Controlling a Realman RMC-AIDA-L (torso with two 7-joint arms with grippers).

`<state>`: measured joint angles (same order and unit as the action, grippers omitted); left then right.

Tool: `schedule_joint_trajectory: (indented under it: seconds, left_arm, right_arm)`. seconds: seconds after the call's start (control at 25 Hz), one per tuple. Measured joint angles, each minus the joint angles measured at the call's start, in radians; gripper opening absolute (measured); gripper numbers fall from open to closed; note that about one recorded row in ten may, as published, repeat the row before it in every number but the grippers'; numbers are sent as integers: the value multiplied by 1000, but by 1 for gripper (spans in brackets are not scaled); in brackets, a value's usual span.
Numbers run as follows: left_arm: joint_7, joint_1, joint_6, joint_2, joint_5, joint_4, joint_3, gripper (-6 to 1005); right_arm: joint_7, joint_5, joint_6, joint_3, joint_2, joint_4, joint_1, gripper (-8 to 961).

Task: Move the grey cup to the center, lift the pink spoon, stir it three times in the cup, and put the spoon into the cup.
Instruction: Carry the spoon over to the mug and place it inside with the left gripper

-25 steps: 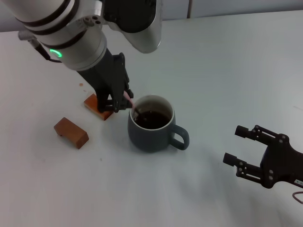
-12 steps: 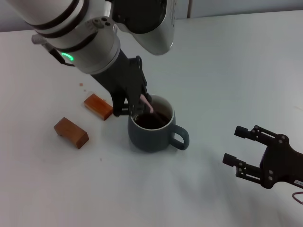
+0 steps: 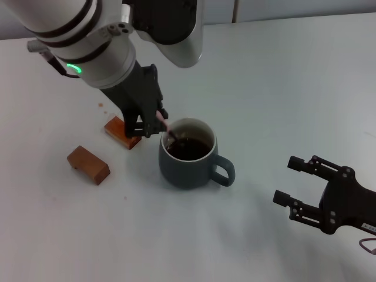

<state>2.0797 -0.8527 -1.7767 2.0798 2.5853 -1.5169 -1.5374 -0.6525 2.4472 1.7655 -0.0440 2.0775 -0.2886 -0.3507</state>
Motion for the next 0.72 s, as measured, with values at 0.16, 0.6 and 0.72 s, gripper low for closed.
schedule_joint_trajectory:
  seconds: [0.16, 0.6, 0.72]
  left_arm:
    - [-9, 0, -46, -1, -3, -7, 1, 180]
    - [-23, 14, 11, -1, -95, 5, -8, 184]
    - [-21, 22, 22, -1, -93, 11, -22, 185]
  right_arm:
    - [0, 0, -2, 0, 0, 0, 0, 745]
    - [3, 0, -2, -1, 3, 2, 2, 745]
    - [4, 0, -2, -1, 3, 2, 2, 745]
